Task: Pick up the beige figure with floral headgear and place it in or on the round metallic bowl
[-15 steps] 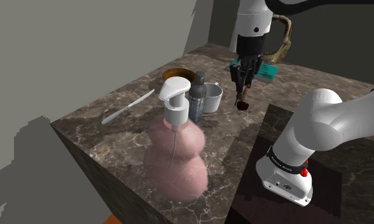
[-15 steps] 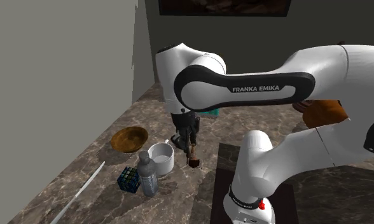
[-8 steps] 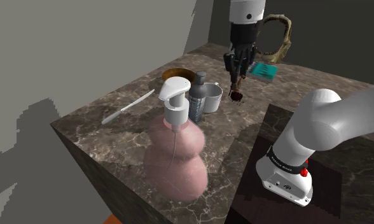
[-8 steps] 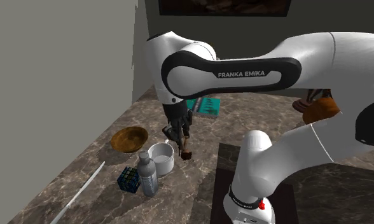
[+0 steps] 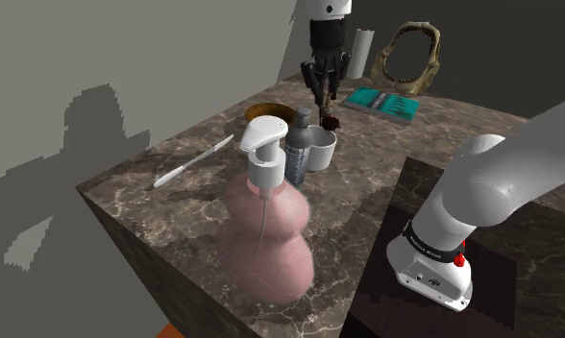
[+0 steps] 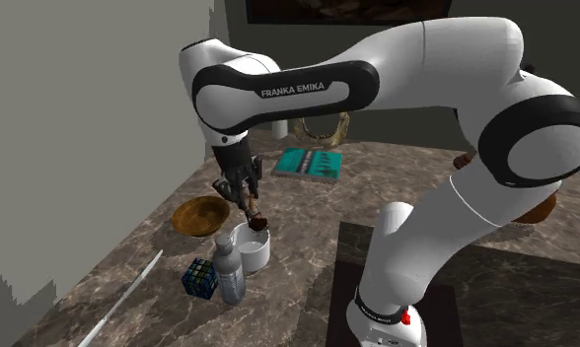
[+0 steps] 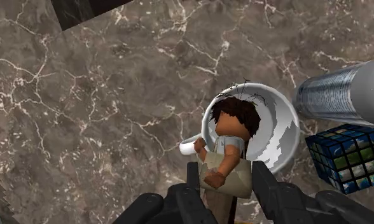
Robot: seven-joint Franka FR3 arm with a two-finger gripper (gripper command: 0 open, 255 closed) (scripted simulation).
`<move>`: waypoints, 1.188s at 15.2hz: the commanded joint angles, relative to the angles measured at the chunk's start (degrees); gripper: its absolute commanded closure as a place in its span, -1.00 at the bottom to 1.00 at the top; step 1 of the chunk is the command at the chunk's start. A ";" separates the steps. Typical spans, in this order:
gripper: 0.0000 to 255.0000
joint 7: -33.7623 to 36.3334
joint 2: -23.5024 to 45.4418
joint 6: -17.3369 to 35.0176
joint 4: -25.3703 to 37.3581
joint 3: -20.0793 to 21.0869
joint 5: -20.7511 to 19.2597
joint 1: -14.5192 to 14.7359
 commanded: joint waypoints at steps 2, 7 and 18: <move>1.00 -0.46 7.43 1.01 6.42 -0.26 -0.80 -0.60; 1.00 -0.83 18.92 0.40 18.50 -0.46 -1.87 -1.21; 1.00 -1.24 36.18 -0.97 37.09 -0.77 -3.32 -1.52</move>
